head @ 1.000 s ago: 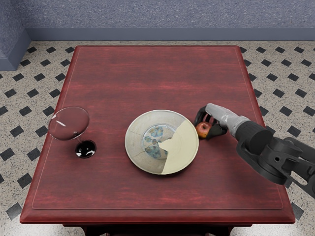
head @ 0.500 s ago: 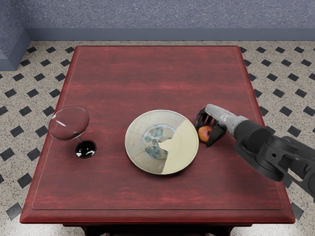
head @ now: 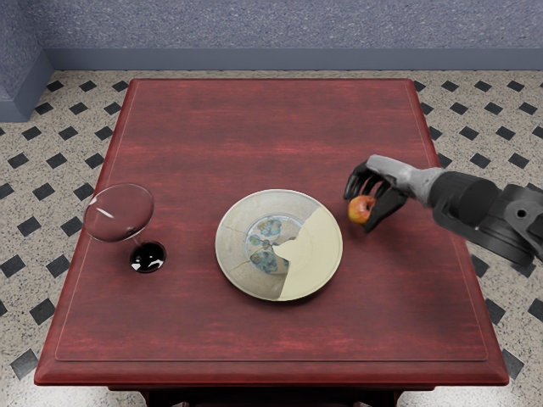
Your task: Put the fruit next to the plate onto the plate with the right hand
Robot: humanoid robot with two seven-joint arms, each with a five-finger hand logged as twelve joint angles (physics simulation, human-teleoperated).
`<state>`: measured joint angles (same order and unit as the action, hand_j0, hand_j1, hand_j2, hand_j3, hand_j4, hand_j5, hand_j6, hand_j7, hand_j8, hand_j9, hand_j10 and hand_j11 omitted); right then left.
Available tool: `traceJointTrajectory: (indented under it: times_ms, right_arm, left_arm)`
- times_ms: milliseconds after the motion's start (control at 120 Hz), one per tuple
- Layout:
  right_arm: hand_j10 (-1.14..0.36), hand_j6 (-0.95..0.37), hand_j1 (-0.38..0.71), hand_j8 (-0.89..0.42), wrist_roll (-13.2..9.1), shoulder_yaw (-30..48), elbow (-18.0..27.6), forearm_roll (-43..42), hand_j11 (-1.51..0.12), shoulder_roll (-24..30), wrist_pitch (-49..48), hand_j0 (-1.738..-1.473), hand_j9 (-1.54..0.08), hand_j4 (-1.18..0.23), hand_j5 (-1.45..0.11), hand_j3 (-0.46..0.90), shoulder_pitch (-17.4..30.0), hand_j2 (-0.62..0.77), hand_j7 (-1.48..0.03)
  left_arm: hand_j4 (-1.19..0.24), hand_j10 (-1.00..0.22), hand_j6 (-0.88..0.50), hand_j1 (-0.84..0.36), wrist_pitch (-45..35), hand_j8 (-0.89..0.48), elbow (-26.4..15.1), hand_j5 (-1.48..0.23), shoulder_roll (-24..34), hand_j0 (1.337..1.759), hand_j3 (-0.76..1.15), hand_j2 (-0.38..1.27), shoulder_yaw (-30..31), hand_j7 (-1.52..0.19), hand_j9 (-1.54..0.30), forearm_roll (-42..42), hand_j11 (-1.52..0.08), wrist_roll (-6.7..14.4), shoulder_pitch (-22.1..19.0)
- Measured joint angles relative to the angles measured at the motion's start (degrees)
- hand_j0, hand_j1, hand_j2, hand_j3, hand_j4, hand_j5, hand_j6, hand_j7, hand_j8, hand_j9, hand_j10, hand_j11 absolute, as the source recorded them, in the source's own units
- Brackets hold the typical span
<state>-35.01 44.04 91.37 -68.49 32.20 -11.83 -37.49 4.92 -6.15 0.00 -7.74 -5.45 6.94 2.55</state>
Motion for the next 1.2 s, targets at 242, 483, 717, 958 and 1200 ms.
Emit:
traceJointTrajectory:
  times_ms: [242,483,717,958,1200]
  right_arm:
    - [-0.67,-0.55,0.29,-0.5,0.0,5.6,0.2,9.5,-0.94,0.0,-8.5,-1.657,-0.94,-0.71,-0.95,0.0,-0.9,0.45,-0.93]
    - [-0.66,-0.54,0.32,-0.49,0.0,6.3,0.4,14.8,-0.95,-3.2,-11.3,-1.658,-0.95,-0.71,-0.95,0.0,-2.3,0.49,-0.93]
    - [-0.66,-0.54,0.33,-0.47,0.0,4.2,0.4,11.4,-0.95,-8.9,-11.2,-1.658,-0.95,-0.71,-0.97,0.0,-2.8,0.52,-0.94]
    - [-0.68,-0.55,0.3,-0.5,0.0,0.2,0.3,3.3,-0.95,-12.7,-10.7,-1.657,-0.95,-0.71,-0.96,0.0,-4.0,0.46,-0.94]
    - [-0.69,-0.56,0.28,-0.5,0.0,-1.3,0.1,0.7,-0.95,-13.6,-10.6,-1.657,-0.95,-0.71,-0.96,0.0,-4.4,0.44,-0.94]
  left_arm:
    - [0.0,0.0,0.0,0.35,0.0,0.0,0.0,0.0,0.0,1.658,0.0,0.0,0.0,0.0,0.0,0.0,0.0,0.0,0.0]
    - [0.0,0.0,0.0,0.35,0.0,0.0,0.0,0.0,0.0,1.658,0.0,0.0,0.0,0.0,0.0,0.0,0.0,0.0,0.0]
    - [0.0,0.0,0.0,0.35,0.0,0.0,0.0,0.0,0.0,1.658,0.0,0.0,0.0,0.0,0.0,0.0,0.0,0.0,0.0]
    - [0.0,0.0,0.0,0.35,0.0,0.0,0.0,0.0,0.0,1.658,0.0,0.0,0.0,0.0,0.0,0.0,0.0,0.0,0.0]
    - [0.0,0.0,0.0,0.35,0.0,0.0,0.0,0.0,0.0,1.658,0.0,0.0,0.0,0.0,0.0,0.0,0.0,0.0,0.0]
